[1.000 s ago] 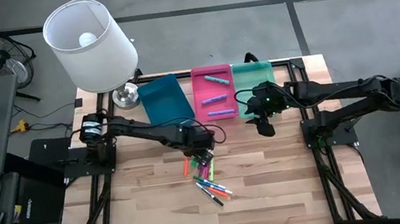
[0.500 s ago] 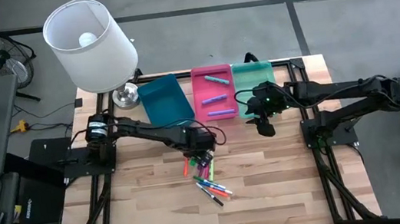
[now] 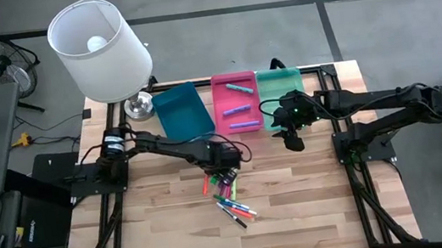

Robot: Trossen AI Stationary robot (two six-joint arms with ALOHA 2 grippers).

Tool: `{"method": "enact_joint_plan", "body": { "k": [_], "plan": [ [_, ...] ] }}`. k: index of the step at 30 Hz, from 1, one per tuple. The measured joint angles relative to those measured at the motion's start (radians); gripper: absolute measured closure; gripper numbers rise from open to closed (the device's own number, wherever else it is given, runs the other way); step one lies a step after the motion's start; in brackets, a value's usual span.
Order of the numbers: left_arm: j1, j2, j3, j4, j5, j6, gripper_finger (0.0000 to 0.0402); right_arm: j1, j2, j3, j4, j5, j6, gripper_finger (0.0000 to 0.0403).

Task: Pick & Place Markers
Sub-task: Put the green highlighter into the pink bin

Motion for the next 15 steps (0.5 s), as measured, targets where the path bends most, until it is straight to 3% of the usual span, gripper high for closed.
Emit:
{"method": "enact_joint_plan", "body": {
  "k": [3, 12, 15],
  "plan": [
    [0.0, 0.0, 0.003, -0.001, 0.005, -0.001, 0.0203, 0.0, 0.0, 0.0, 0.0, 0.0, 0.003, 0.0238],
    [0.002, 0.001, 0.004, -0.004, 0.075, 0.01, 0.0323, 0.0, 0.0, 0.0, -0.017, 0.0, 0.003, 0.0238],
    [0.001, 0.001, 0.004, -0.003, 0.08, 0.024, 0.0345, 0.0, 0.0, 0.0, -0.024, 0.0, 0.003, 0.0238]
  ]
}}
